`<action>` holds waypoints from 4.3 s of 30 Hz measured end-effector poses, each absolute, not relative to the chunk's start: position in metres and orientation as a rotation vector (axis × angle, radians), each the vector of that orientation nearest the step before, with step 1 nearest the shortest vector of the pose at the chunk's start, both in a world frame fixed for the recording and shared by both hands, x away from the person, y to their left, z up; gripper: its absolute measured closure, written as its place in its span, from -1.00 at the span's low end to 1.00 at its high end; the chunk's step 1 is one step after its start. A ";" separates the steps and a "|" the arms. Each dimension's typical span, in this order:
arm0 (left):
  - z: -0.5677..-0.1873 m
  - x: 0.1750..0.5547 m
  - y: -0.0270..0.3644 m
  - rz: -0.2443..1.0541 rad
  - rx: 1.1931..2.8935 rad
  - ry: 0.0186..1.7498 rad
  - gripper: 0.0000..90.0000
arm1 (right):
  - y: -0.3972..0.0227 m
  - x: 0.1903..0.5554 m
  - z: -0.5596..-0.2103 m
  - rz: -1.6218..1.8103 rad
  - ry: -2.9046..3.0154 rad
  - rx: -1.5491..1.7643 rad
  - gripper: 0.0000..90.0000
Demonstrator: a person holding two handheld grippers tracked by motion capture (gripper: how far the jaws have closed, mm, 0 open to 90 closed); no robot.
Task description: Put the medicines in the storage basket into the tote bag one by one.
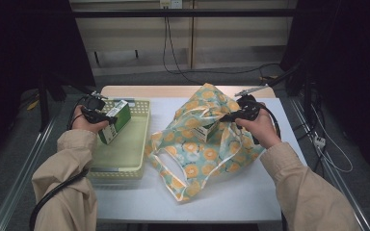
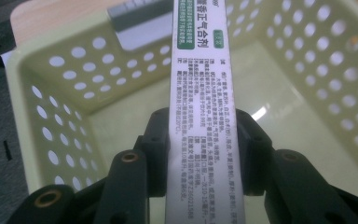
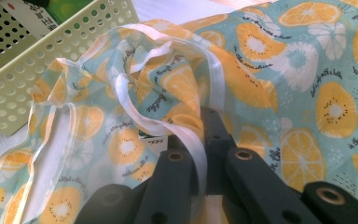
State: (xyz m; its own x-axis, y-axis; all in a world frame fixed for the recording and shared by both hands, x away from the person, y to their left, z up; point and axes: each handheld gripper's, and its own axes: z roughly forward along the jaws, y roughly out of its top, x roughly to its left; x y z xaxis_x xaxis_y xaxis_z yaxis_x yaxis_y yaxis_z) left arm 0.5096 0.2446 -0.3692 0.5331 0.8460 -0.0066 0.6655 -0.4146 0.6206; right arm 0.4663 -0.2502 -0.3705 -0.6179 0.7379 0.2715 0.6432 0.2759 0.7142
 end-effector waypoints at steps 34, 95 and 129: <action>-0.290 0.450 0.154 0.182 2.218 0.793 0.40 | -0.249 0.464 -0.368 1.264 2.388 1.313 1.00; -0.379 0.438 -0.029 0.080 2.336 0.552 0.40 | -0.257 0.456 -0.352 1.289 2.352 1.309 1.00; -0.397 0.462 -0.067 0.127 2.209 0.618 0.28 | -0.261 0.456 -0.352 1.303 2.348 1.309 1.00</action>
